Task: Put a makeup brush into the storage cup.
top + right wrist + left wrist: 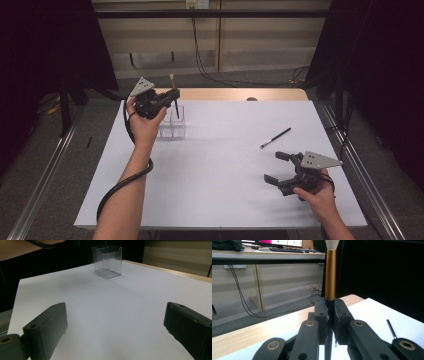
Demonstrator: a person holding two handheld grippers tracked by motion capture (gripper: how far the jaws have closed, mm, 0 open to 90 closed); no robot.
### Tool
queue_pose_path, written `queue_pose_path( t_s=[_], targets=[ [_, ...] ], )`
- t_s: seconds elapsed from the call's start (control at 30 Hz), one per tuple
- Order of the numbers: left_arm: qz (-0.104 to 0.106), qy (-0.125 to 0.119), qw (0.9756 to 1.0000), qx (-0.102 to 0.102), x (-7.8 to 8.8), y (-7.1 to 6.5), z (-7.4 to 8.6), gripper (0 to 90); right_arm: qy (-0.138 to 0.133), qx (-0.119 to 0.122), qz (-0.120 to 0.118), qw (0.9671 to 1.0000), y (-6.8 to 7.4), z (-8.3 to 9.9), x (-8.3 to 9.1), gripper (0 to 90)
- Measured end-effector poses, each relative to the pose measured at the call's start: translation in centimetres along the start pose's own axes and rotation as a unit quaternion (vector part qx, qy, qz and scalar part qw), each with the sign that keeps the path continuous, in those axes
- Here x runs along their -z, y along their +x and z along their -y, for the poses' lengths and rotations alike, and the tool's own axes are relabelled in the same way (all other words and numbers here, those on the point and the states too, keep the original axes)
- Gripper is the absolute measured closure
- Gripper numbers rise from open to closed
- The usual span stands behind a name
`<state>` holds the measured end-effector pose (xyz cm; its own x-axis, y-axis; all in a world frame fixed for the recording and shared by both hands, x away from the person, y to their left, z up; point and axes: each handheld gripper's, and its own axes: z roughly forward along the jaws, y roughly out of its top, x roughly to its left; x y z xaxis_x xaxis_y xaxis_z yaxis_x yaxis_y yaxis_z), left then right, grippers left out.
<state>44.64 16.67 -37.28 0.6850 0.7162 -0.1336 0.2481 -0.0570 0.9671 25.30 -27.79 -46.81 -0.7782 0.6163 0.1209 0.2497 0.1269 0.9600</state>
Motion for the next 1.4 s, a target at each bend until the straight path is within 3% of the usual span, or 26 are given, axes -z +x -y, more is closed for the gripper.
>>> queue_pose_path(
  t_s=[0.93,1.4],
  targets=[
    [-0.032,-0.002,0.9995,-0.004,-1.1,0.3,1.7,82.7,0.002,0.002,-0.004,1.0,0.0,0.0,-0.1,4.5],
    [-0.031,0.0,0.9995,0.002,-1.5,0.3,2.8,82.6,0.004,0.005,-0.005,1.0,0.0,0.1,-0.1,4.3]
  ],
)
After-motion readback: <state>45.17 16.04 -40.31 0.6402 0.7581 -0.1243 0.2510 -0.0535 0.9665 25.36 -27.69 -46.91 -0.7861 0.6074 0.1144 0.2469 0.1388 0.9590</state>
